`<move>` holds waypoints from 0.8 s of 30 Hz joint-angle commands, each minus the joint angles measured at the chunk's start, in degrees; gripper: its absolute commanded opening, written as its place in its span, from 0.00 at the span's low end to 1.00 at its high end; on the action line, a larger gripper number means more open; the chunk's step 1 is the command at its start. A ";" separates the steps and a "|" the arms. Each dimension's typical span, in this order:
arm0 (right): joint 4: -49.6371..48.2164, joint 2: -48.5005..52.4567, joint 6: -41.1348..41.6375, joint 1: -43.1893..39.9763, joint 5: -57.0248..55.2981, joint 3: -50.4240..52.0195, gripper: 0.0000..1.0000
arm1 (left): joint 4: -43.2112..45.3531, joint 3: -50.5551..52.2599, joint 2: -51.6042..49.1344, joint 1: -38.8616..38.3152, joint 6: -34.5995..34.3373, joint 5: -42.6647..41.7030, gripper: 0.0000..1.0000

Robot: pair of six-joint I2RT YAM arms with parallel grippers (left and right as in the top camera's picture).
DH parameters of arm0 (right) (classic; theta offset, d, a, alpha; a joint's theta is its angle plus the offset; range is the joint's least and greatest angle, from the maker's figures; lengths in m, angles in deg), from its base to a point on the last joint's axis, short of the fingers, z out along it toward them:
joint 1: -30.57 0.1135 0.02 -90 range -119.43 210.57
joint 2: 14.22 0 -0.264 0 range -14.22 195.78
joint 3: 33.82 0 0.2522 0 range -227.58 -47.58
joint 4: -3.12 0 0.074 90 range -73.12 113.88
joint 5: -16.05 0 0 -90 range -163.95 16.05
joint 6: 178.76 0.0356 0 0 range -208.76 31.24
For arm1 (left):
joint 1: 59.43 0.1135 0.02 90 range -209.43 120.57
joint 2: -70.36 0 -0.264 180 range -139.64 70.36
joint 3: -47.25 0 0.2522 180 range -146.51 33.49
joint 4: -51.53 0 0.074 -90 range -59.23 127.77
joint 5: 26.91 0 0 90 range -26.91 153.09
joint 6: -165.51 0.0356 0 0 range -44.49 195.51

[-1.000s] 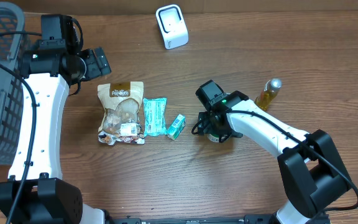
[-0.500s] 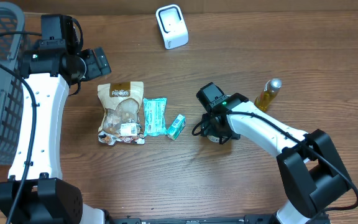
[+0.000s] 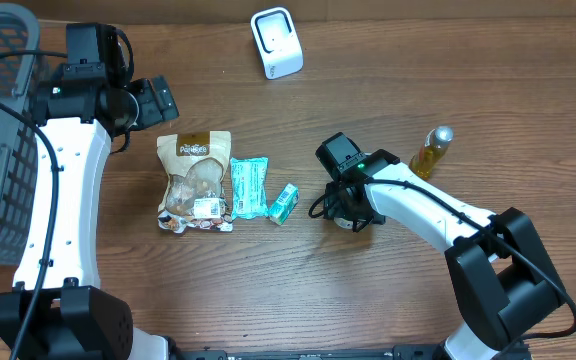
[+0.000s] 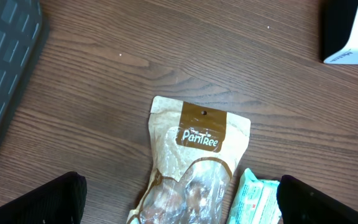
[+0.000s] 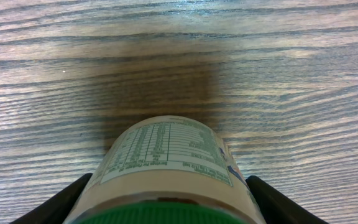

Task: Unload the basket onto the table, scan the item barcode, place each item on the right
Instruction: 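Lift the green jar and carry it toward the white scanner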

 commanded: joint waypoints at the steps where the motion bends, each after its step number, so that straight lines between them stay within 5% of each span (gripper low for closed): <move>1: -0.22 0.04 0.15 -0.15 -0.81 0.17 0.70 | 0.02 -0.46 0.11 -0.42 0.44 0.39 0.99; 6: 5.22 0.04 0.13 -0.17 0.52 -6.67 0.53 | 0.02 -0.46 0.11 -0.42 0.44 0.39 1.00; 12: 16.26 0.04 -0.17 -0.20 1.64 -22.01 0.53 | 0.02 -0.46 0.11 -0.42 0.44 0.39 1.00; 22: 18.84 0.04 -0.26 -1.11 39.10 -29.79 0.47 | 0.02 -0.46 0.11 -0.42 0.44 0.37 1.00; 24: 20.33 0.04 -0.24 -1.11 42.95 -29.79 0.56 | 0.02 -0.46 0.11 -0.42 0.44 0.37 1.00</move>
